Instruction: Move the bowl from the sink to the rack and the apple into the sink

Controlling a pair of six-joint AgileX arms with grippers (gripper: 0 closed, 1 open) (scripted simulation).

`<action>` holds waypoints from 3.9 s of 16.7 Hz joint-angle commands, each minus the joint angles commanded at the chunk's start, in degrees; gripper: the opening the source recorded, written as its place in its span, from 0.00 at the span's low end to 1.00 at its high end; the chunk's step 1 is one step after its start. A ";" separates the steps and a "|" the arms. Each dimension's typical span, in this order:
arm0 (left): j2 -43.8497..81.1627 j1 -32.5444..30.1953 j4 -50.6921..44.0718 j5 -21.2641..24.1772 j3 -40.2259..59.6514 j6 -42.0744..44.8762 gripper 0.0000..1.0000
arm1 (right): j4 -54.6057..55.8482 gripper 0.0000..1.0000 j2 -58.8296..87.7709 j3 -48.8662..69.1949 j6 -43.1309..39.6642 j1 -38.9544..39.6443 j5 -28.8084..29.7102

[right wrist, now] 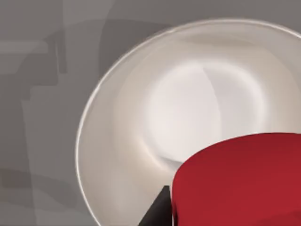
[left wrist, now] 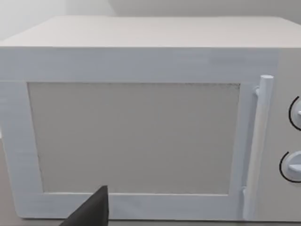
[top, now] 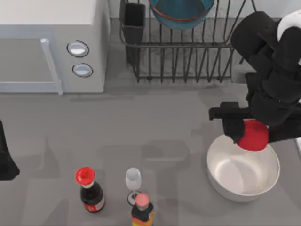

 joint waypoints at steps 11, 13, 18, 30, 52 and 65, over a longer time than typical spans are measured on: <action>0.00 0.00 0.00 0.00 0.00 0.00 1.00 | 43.86 0.00 -1.67 -13.40 -9.98 -22.24 -11.08; 0.00 0.00 0.00 0.00 0.00 0.00 1.00 | 56.52 0.00 -2.60 -17.47 -13.00 -28.14 -14.07; 0.00 0.00 0.00 0.00 0.00 0.00 1.00 | 86.94 0.00 -6.06 -28.24 -20.57 -43.07 -21.19; 0.00 0.00 0.00 0.00 0.00 0.00 1.00 | 115.65 0.00 -11.32 -40.62 -28.78 -59.78 -28.57; 0.00 0.00 0.00 0.00 0.00 0.00 1.00 | 163.09 0.00 30.14 -46.72 -29.00 -59.87 -28.05; 0.00 0.00 0.00 0.00 0.00 0.00 1.00 | 163.09 0.75 30.14 -46.72 -29.00 -59.87 -28.05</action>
